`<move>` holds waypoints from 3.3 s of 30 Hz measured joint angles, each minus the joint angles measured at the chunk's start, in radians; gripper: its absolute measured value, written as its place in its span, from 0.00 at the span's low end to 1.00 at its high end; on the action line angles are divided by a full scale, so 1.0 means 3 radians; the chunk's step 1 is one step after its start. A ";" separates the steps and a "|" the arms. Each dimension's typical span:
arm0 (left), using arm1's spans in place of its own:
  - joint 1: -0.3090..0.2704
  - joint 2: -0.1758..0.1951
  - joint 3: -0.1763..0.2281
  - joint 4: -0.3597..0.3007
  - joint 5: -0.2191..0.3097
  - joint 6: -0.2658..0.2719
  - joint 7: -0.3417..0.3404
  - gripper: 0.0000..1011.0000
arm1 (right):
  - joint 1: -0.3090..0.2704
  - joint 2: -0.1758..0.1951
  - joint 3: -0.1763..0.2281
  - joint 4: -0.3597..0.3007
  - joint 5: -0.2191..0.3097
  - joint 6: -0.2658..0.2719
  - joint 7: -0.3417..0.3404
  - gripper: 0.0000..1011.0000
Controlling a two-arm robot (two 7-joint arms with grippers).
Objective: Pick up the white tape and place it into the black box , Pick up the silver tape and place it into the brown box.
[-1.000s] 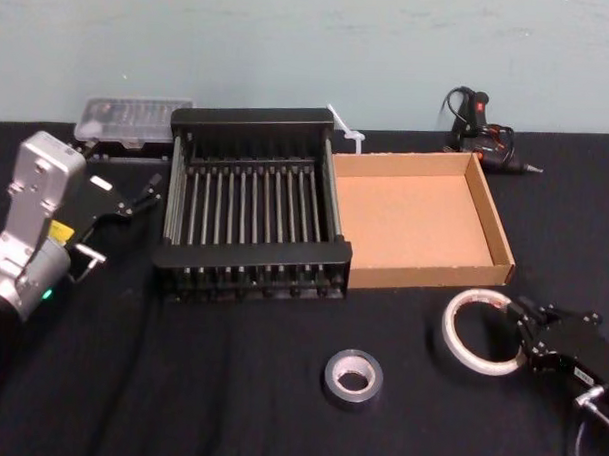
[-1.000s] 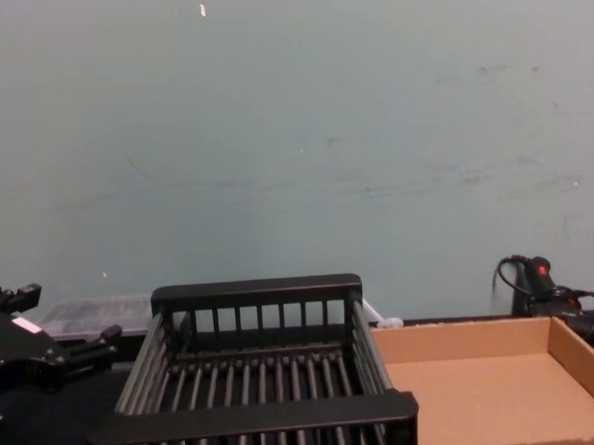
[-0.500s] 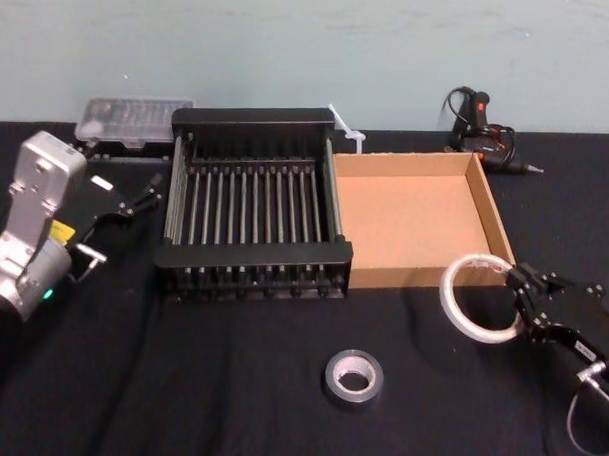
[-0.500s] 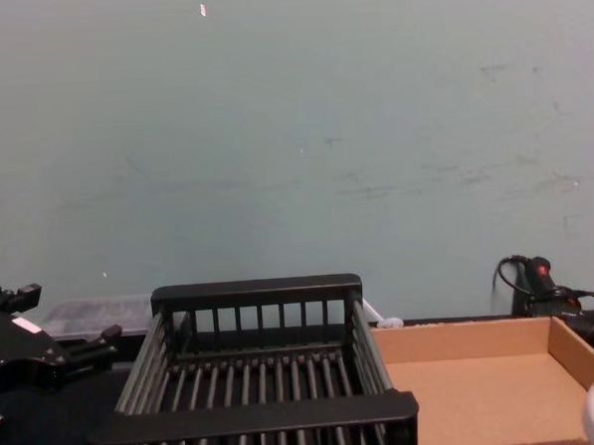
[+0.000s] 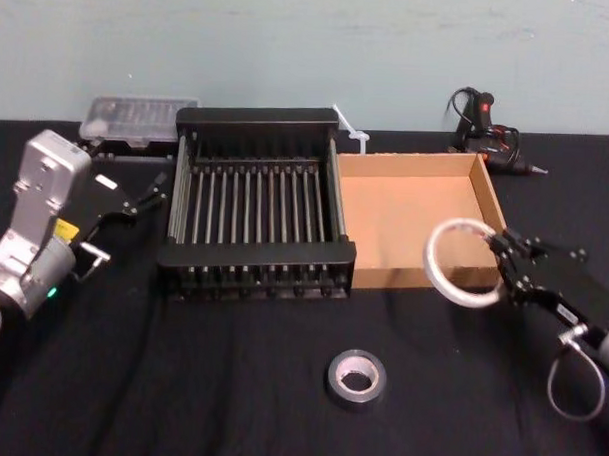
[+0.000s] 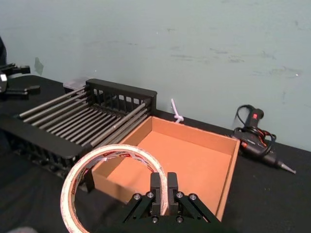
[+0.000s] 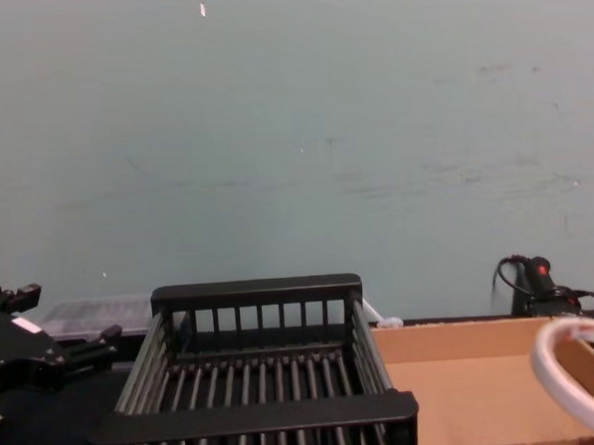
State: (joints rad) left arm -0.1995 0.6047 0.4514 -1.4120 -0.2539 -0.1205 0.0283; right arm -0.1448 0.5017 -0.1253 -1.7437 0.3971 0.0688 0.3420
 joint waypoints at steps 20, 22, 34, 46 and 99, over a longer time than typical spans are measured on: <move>0.0000 0.0000 0.0000 0.0000 0.0000 0.0000 0.0000 0.99 | 0.0657 -0.0213 -0.0374 0.0277 -0.0096 0.0251 -0.0042 0.09; 0.0000 0.0000 0.0000 0.0000 0.0000 0.0000 0.0000 0.99 | 0.0702 -0.0234 -0.0413 0.0306 -0.0112 0.0265 -0.0042 0.09; 0.0000 0.0000 0.0000 0.0000 0.0000 0.0000 0.0000 0.99 | 0.1067 -0.0441 -0.0691 0.0598 -0.0223 0.0303 -0.0007 0.09; 0.0000 0.0000 0.0000 0.0000 0.0000 0.0000 0.0000 0.99 | 0.1347 -0.0623 -0.0873 0.0903 -0.0253 0.0280 0.0068 0.09; 0.0000 0.0000 0.0000 0.0000 0.0000 0.0000 0.0000 0.99 | 0.2247 -0.1145 -0.1178 0.2158 -0.0531 0.0217 0.0171 0.09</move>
State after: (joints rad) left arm -0.1995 0.6047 0.4514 -1.4119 -0.2539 -0.1205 0.0283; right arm 0.5294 0.1581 -0.4788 -1.0964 0.2377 0.1339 0.3933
